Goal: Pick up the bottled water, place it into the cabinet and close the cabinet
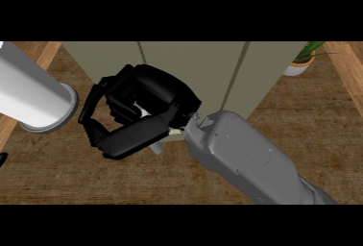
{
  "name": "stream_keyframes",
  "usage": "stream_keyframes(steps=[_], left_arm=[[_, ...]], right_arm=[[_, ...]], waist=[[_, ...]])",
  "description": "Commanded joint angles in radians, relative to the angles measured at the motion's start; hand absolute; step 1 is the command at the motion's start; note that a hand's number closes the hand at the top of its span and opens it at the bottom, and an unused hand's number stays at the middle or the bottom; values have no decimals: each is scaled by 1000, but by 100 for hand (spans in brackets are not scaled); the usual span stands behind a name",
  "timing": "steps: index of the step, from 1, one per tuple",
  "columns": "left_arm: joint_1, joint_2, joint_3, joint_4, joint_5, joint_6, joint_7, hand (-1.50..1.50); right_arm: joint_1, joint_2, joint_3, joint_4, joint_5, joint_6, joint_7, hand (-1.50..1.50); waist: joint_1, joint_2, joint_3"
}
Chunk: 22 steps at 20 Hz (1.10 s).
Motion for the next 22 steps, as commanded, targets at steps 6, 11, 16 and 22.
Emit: stream_keyframes(steps=[6,11,16,22], left_arm=[[5,-34,7,-41,-23,6,45,-150],[-28,-49,19,7,-35,-5,45,-150],[-45,-40,14,-30,-21,6,87,-150],[-27,-60,-3,-91,-38,27,102,-150]], right_arm=[[-76,-34,-130,247,158,-47,-134,150],[-61,-112,-175,261,166,-19,-128,150],[-112,-139,-228,303,178,-20,-165,-150],[-89,-131,-216,315,206,-35,-193,-150]], waist=[[2,6,2],[-12,6,2],[-11,12,2],[0,5,2]])
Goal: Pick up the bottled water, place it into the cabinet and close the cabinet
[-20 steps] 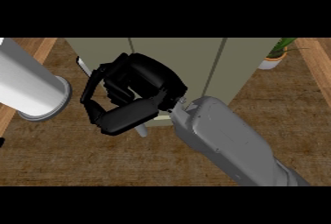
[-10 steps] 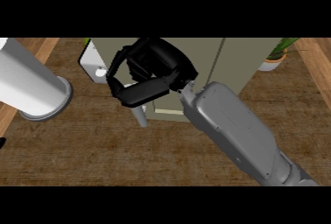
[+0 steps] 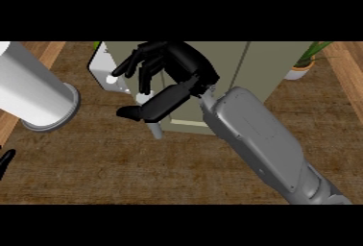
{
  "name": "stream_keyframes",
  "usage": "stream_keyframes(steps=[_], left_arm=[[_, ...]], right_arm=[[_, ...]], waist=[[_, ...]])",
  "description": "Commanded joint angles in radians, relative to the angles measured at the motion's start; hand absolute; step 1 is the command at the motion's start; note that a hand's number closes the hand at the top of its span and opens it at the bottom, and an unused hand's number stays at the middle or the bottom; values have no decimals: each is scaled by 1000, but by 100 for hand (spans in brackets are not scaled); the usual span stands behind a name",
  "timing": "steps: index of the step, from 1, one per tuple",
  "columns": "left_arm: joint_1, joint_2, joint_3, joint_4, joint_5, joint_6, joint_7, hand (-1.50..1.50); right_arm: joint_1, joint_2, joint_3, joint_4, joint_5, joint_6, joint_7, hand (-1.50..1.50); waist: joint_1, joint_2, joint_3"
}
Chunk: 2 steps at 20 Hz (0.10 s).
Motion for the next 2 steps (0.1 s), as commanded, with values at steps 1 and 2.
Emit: stream_keyframes(steps=[1,2], left_arm=[[-24,-7,5,8,7,-3,9,-150],[-26,-24,-25,-1,-16,16,15,-150]], right_arm=[[-14,-96,-116,109,49,-67,-63,-150],[-31,-65,-98,111,64,-100,-45,-150]], waist=[[-23,30,14],[-24,27,14]])
